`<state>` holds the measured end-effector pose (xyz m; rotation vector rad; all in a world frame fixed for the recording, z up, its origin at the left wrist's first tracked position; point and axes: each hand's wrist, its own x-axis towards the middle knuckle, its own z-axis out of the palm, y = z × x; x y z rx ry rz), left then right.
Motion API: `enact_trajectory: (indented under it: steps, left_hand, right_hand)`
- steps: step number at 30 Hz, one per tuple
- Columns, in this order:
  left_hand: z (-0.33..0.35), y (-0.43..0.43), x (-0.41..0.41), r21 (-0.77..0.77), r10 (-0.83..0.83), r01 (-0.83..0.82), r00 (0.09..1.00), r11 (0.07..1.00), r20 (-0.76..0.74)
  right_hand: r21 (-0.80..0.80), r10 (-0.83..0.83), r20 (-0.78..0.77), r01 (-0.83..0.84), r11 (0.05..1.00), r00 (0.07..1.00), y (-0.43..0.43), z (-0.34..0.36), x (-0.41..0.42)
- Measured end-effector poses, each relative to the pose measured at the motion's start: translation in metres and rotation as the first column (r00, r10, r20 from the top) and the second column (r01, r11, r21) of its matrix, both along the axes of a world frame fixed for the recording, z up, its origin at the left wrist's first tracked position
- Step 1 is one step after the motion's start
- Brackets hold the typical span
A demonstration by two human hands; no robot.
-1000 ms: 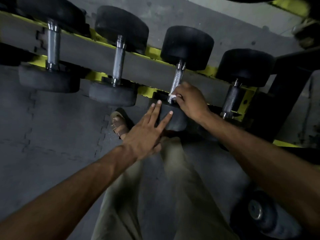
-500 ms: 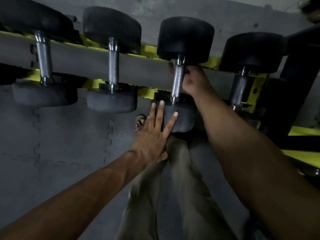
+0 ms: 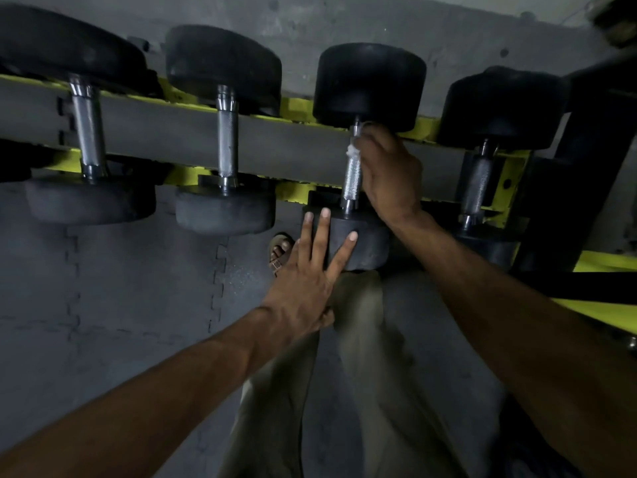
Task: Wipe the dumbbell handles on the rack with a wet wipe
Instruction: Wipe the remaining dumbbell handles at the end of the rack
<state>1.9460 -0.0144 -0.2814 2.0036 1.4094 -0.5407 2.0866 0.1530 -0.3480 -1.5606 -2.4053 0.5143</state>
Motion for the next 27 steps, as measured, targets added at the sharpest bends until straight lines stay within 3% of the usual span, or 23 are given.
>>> enact_trajectory:
  steps: [2,5,8,10,12,15,16,20,24,27]
  left_hand:
    - [0.001,-0.001,0.001,-0.011,-0.001,0.001,1.000,1.000,-0.004]
    - [-0.001,-0.001,0.000,0.003,-0.003,0.003,1.000,1.000,-0.014]
    - [0.001,-0.002,0.003,-0.011,0.017,-0.017,0.999,1.000,-0.029]
    - [0.005,-0.002,0.009,-0.027,0.041,-0.042,0.998,0.999,-0.054]
    - [0.009,-0.002,0.015,-0.037,0.084,-0.087,0.994,0.996,-0.070]
    - [0.009,-0.001,0.020,-0.065,0.099,-0.106,0.989,0.992,-0.111]
    - [0.009,-0.002,0.021,-0.072,0.100,-0.109,0.988,0.991,-0.121]
    - [0.007,-0.003,0.023,-0.055,0.124,-0.132,0.985,0.990,-0.119]
    - [0.010,-0.001,0.024,-0.065,0.114,-0.123,0.984,0.990,-0.136]
    - [0.007,-0.003,0.025,-0.055,0.125,-0.134,0.982,0.990,-0.141]
  right_hand:
    - [-0.020,0.165,0.115,-0.164,0.986,0.980,0.008,-0.007,0.004]
    - [-0.085,0.257,0.285,-0.243,0.966,0.923,0.025,-0.002,-0.015]
    - [-0.384,0.513,0.498,-0.353,0.854,0.700,0.025,0.015,-0.047]
    - [-0.633,0.729,0.419,-0.401,0.662,0.542,0.017,0.023,-0.054]
    - [-0.658,0.788,0.412,-0.449,0.604,0.457,0.027,0.035,-0.051]
    - [-0.541,0.694,0.517,-0.437,0.719,0.501,0.048,0.041,-0.050]
    - [-0.551,0.694,0.507,-0.427,0.717,0.510,0.045,0.040,-0.052]
    - [-0.630,0.803,0.349,-0.514,0.582,0.483,0.017,0.040,-0.051]
    - [-0.442,0.783,0.206,-0.658,0.609,0.587,0.023,0.039,-0.018]
    - [-0.361,0.742,0.088,-0.673,0.645,0.664,0.019,0.026,0.010]
